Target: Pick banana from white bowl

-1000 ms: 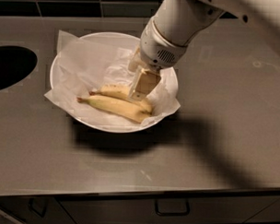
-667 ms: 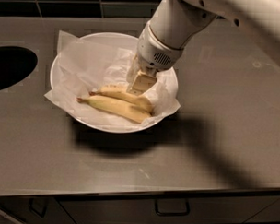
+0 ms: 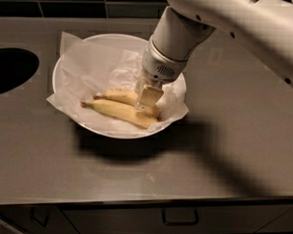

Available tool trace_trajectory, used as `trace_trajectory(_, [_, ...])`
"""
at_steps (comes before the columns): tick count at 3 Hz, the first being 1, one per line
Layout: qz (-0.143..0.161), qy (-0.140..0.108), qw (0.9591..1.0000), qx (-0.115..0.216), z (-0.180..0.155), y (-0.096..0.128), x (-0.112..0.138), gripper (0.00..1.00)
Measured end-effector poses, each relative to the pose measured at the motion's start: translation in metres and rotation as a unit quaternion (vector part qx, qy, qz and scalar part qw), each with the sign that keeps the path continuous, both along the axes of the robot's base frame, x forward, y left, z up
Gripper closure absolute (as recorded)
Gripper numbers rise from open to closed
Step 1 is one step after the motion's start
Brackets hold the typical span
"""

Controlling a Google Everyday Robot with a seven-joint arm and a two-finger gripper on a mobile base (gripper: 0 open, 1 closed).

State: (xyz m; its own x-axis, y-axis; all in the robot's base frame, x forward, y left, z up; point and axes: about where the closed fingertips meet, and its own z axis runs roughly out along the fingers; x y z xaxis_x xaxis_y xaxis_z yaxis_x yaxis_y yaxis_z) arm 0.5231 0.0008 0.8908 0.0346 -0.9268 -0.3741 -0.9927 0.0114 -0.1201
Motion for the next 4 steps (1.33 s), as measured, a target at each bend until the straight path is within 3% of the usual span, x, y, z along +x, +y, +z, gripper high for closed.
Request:
trace_trajectory(2, [0.002,0.013,0.9999,-0.005,-0.008,0.003,-0.005,0.55])
trace_trajectory(4, [0.040,-0.019,0.9988,-0.021,0.040,0.026,-0.031,0.54])
